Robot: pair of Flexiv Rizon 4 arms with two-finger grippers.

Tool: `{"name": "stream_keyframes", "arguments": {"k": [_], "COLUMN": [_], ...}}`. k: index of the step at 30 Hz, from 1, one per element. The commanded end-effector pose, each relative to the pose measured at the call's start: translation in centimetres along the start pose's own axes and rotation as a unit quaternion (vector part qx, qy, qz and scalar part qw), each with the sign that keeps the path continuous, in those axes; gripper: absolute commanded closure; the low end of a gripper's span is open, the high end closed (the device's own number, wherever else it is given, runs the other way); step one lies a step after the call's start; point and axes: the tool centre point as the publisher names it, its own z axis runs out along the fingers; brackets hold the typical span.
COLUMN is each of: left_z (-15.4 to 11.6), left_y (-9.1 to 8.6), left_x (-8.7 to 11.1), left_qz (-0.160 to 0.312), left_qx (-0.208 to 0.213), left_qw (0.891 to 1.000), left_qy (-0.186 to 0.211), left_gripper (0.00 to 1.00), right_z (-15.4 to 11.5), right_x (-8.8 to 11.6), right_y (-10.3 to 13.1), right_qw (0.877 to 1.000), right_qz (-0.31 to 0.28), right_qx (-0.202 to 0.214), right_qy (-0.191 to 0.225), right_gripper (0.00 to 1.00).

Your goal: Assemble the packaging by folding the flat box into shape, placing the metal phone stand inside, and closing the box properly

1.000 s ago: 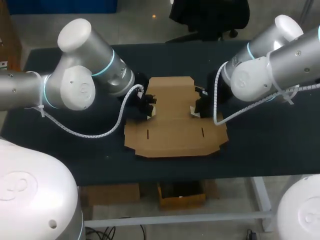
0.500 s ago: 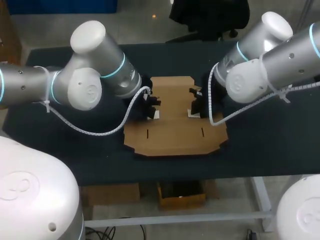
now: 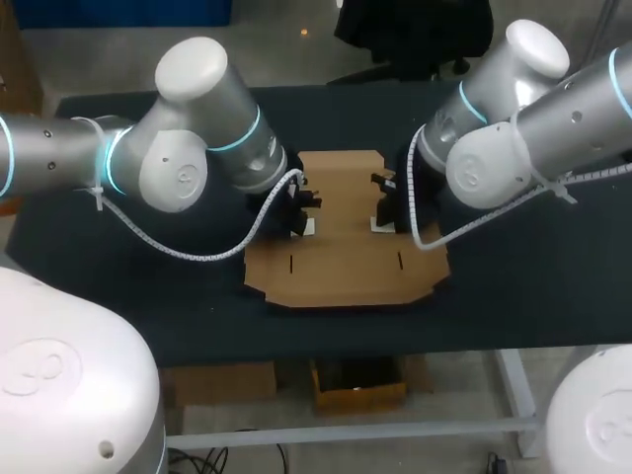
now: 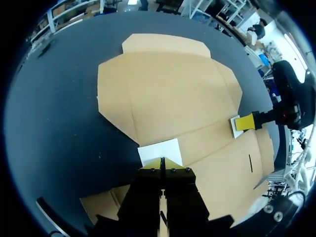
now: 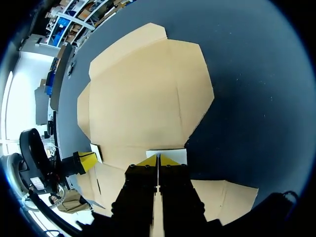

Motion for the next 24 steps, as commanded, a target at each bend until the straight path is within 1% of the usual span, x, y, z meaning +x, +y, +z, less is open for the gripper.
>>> {"name": "stream_keyframes", "arguments": {"k": [1,7,11,13,14,16,18,20,21,23,24], "left_z": [-1.0,-1.9,-3.0,-3.5,-3.8,-4.2,-4.6,-5.1,-5.4,-5.9,-6.2], "left_y": [0.4,0.4,0.4,0.3,0.3,0.2,0.1,0.0,0.0,0.0,-0.1], "left_x": [0.0,-0.2,-0.6,-0.7,-0.8,-1.0,-1.2,-1.6,-1.7,-2.1,-2.2], "left_qz": [-0.001,-0.003,-0.008,-0.008,-0.008,-0.01,-0.012,-0.017,-0.018,-0.023,-0.025], "left_qx": [0.004,0.014,0.019,0.021,0.021,0.021,0.019,0.018,0.018,0.019,0.019], "left_qw": [1.0,1.0,1.0,1.0,1.0,0.999,0.999,0.999,0.999,0.999,0.999], "left_qy": [-0.012,-0.018,-0.018,-0.02,-0.022,-0.025,-0.023,-0.026,-0.026,-0.027,-0.028], "left_gripper": [1.0,1.0,1.0,1.0,1.0,1.0,1.0,1.0,1.0,1.0,1.0], "right_z": [-0.7,-1.9,-3.1,-3.7,-4.0,-4.4,-4.8,-5.1,-5.2,-5.5,-5.7], "right_x": [-0.2,-0.4,-0.7,-1.0,-1.2,-1.7,-2.3,-2.9,-3.2,-3.7,-3.9], "right_y": [-0.4,-0.3,-0.2,0.0,0.2,0.4,0.7,1.0,1.1,1.3,1.4], "right_qw": [1.0,1.0,0.999,0.999,0.999,0.999,0.998,0.999,0.998,0.998,0.998], "right_qz": [-0.001,-0.002,-0.006,-0.004,-0.007,-0.007,-0.008,0.004,0.002,0.01,0.008], "right_qx": [-0.008,-0.018,-0.027,-0.03,-0.027,-0.025,-0.017,-0.018,-0.012,-0.01,-0.004], "right_qy": [0.001,0.007,0.017,0.015,0.027,0.034,0.053,0.051,0.06,0.056,0.063], "right_gripper": [1.0,1.0,1.0,1.0,1.0,1.0,1.0,1.0,1.0,1.0,1.0]}}
